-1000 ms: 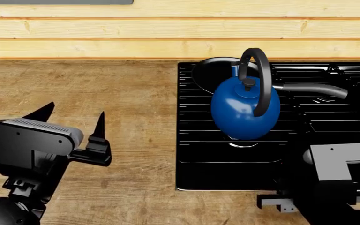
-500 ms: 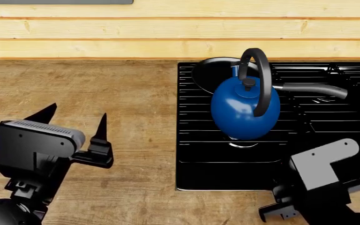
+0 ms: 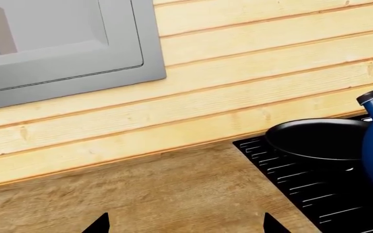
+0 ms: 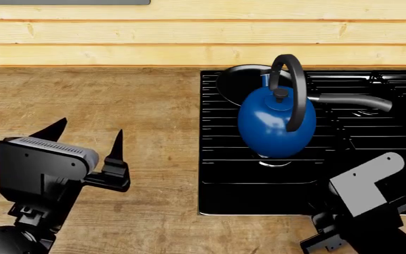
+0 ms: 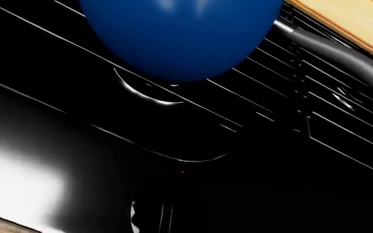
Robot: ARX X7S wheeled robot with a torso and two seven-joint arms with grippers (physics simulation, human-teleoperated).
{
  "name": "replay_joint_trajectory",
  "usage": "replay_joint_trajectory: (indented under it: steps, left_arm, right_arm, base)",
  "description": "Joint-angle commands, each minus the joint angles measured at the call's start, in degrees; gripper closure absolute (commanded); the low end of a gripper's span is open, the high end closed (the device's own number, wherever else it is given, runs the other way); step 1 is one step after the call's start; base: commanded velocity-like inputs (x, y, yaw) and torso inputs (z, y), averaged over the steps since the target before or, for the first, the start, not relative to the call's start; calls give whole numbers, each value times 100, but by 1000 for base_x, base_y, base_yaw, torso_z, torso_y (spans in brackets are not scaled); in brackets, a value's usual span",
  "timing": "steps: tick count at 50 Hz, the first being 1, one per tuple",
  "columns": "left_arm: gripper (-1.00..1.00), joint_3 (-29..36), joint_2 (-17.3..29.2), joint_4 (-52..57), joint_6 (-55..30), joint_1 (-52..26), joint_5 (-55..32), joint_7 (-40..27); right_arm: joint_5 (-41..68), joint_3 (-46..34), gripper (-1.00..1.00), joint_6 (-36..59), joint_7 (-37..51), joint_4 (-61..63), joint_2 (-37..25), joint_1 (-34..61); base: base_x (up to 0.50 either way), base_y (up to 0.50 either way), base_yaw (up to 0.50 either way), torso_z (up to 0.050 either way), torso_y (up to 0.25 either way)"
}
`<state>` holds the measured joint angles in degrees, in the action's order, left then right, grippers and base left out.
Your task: Pick the kettle from the counter and place it on a stove burner. Then turn the burner on.
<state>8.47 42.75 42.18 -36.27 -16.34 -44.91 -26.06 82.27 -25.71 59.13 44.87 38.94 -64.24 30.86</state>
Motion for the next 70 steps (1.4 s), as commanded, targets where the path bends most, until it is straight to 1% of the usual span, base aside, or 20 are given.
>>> replay_joint_trajectory:
  steps: [1,10,14,23,29,31,32,33,34,36,40,44,46,53,57,61,62,65,66,70]
  left_arm:
    - [-100,42,-9,4,5,2,11,-2]
    - [-100,64,-15,-9,-2,-21,12,-8]
    - [-100,91,-28,-10,-6,-37,22,-12]
    - [-100,89,-26,-36,38,1,35,2]
    - [-100,86,-31,-43,36,-8,18,-9]
    - [-100,77,-27,-33,35,-3,6,-17]
    - [-100,76,-23,-28,45,10,9,-13]
    - [-100,63,-30,-41,45,2,-4,-20]
    - [-100,58,-26,-39,50,6,-6,-19]
    - [-100,44,-21,-15,44,-1,-31,-30]
    - [-100,3,-14,8,43,-10,-82,-49]
    - [-100,-83,30,139,30,11,-179,-106]
    - [-100,-147,66,219,62,63,-221,-115]
    - [-100,-320,117,239,239,258,-221,-90]
    - [-100,-605,216,407,525,625,-193,-47]
    - [-100,-1175,282,670,1116,1390,-204,143]
    - [-100,-1336,238,674,1355,1644,-199,284]
    - [-100,-1442,99,519,1750,2012,11,564]
    - [-100,-1523,34,443,2087,2247,138,865]
    - [-100,-1998,-137,262,2766,2787,-111,1395]
  right_arm:
    - [-709,-306,100,457,-340,31,-554,-189]
    - [-1165,-595,100,1058,-671,213,-801,98]
    - [-1272,-655,100,1265,-690,200,-788,247]
    - [-2066,-1071,100,1729,-1080,196,-641,765]
    - [-2195,-1131,100,1646,-1157,188,-697,771]
    - [-2033,-948,100,1420,-935,163,-731,629]
    - [-2129,-793,100,1231,-648,176,-776,600]
    - [-1920,-562,100,932,-429,196,-882,465]
    - [-1644,-377,-100,712,-248,197,-976,341]
    - [-1444,-215,-100,502,19,314,-1161,201]
    - [-1072,129,-100,-682,611,624,-1807,-398]
    - [-926,49,-100,-2033,1025,1011,-2559,-842]
    - [-853,19,-100,-2391,1285,1298,-2574,-883]
    - [-451,193,-100,-2360,1970,2095,-2575,-742]
    - [-981,-146,-100,-2851,2160,2106,-2575,-1097]
    - [-1655,-492,-100,-3394,2318,2106,-2575,-1452]
    - [-1872,-618,-100,-3490,2402,2106,-2575,-1579]
    - [-2267,-893,-100,-3677,2592,2106,-2575,-1858]
    - [-2512,-1065,-100,-3842,2747,2106,-2575,-2031]
    - [-3340,-1628,-100,-4342,3275,2106,-2576,-2596]
  base:
    - [0,-3,-7,0,0]
    - [-2,-3,-7,0,0]
    - [-3,-4,-8,0,0]
    - [0,-3,-5,0,0]
    - [0,0,0,0,0]
    - [0,0,0,0,0]
    - [0,0,0,0,0]
    - [0,0,0,0,0]
    - [0,0,0,0,0]
    - [0,0,0,0,0]
    - [0,0,0,0,0]
    - [0,0,0,0,0]
    - [0,0,0,0,0]
    - [0,0,0,0,0]
    - [0,0,0,0,0]
    - [0,0,0,0,0]
    - [0,0,0,0,0]
    - [0,0,0,0,0]
    - [0,0,0,0,0]
    - [0,0,0,0,0]
